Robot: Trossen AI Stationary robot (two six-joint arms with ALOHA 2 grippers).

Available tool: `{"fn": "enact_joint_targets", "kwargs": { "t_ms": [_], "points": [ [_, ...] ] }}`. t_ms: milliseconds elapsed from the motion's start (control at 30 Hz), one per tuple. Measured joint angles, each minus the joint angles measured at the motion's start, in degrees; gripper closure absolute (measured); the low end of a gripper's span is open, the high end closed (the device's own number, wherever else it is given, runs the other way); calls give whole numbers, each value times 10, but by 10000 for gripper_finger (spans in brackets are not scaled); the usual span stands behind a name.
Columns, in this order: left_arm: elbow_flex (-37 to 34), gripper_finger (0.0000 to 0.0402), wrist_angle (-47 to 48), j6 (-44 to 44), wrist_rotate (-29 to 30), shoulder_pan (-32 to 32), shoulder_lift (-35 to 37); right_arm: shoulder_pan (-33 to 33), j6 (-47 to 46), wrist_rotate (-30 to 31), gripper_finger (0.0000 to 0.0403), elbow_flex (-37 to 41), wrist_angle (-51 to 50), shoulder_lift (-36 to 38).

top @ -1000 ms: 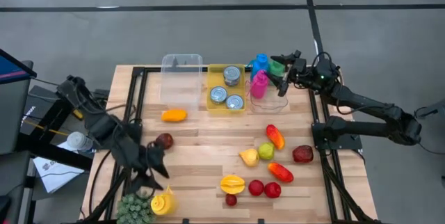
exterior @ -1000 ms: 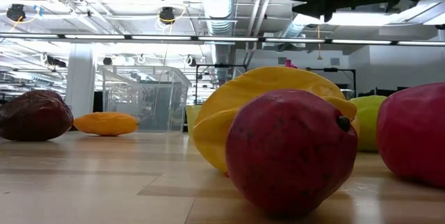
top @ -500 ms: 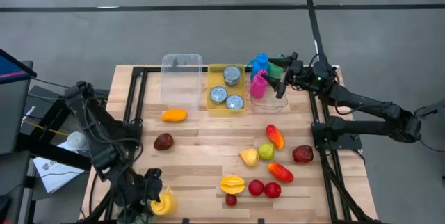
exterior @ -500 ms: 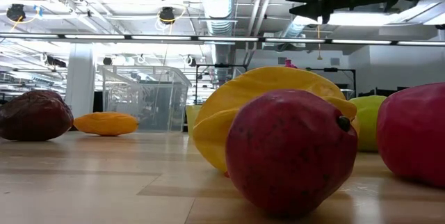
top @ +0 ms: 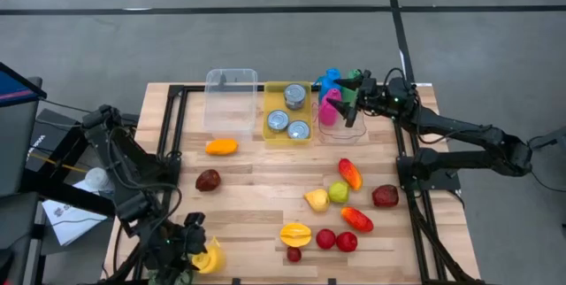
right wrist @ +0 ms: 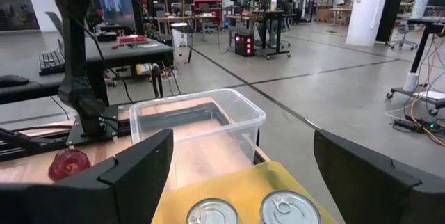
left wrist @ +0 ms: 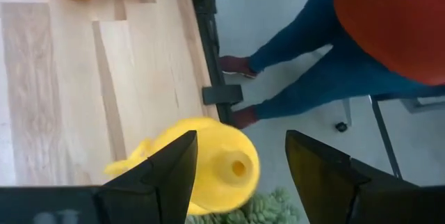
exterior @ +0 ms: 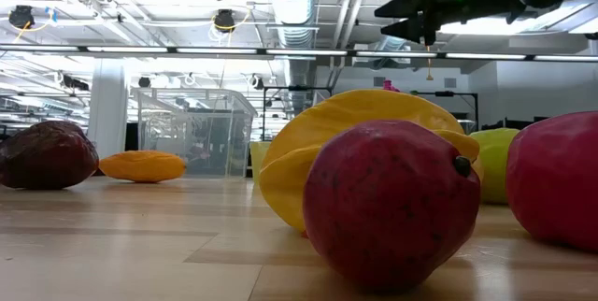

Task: Pick & Place Food Item
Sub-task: Put the yellow tumbler into the transparent bin

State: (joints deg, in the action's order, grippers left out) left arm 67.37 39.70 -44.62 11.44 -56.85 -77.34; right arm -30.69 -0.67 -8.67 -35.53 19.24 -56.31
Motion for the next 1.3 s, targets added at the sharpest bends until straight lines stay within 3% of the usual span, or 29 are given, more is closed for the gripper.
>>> {"fn": "enact_joint_targets", "kwargs": {
  "t_ms": [500,900,1100,1300],
  "points": [
    [-33,200,-5,-19,16,-24,9,2,0,0,71,0,1,1],
    [-34,322,0,-4,33,-16,12,2,2,11,72,0,1,1],
    [-34,354,1,-4,60,-3,12,2,1,11,72,0,1,1],
    [-35,355,48,-4,61,56,37,3,2,25,72,-5,-10,2]
  ]
}}
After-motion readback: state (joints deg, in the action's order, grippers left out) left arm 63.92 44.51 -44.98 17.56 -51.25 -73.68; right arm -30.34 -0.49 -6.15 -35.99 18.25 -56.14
